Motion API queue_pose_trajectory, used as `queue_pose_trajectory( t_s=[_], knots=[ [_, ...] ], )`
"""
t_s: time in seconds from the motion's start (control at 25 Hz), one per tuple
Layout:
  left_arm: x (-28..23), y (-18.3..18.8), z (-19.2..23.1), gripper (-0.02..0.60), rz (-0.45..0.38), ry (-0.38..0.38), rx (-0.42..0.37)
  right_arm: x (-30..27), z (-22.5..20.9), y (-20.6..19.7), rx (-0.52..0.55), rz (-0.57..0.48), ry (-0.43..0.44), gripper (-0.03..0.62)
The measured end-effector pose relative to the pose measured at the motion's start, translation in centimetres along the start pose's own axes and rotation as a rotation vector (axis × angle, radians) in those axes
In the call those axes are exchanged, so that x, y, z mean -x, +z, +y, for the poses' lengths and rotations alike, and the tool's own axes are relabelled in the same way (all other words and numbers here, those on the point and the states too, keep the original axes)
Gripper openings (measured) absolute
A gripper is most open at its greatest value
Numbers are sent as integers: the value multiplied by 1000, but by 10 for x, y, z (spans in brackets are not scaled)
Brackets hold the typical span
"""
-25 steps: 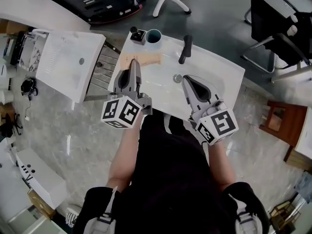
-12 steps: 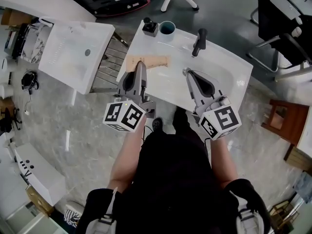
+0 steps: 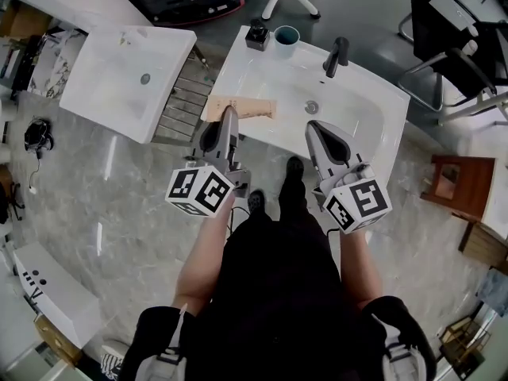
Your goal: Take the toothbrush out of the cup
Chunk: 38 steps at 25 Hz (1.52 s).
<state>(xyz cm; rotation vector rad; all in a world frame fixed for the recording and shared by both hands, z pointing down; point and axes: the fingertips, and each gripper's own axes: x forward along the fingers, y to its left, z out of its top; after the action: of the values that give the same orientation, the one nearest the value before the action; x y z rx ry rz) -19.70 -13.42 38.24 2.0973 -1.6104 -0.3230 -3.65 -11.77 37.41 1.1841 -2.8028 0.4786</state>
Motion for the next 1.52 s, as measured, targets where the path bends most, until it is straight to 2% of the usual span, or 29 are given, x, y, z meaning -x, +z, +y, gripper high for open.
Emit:
queue_pose_trajectory(
  t_s=[0.24, 0.6, 0.84, 1.08, 1.52],
  knots=[
    [43, -5, 6, 35, 8, -49, 27, 23, 40, -5, 13, -18, -53, 31],
    [94, -7, -6, 35, 22, -125, -2, 69, 80, -20, 7, -43, -150, 31],
    [111, -11, -19, 35, 38, -170, -1, 92, 91, -25, -47, -111, -131, 31],
    [112, -7, -41, 37, 35, -211, -15, 110, 94, -6, -59, -152, -95, 31],
    [117, -11, -65, 37, 51, -255, 1, 129, 96, -5, -1, -132, -108, 31]
  ],
)
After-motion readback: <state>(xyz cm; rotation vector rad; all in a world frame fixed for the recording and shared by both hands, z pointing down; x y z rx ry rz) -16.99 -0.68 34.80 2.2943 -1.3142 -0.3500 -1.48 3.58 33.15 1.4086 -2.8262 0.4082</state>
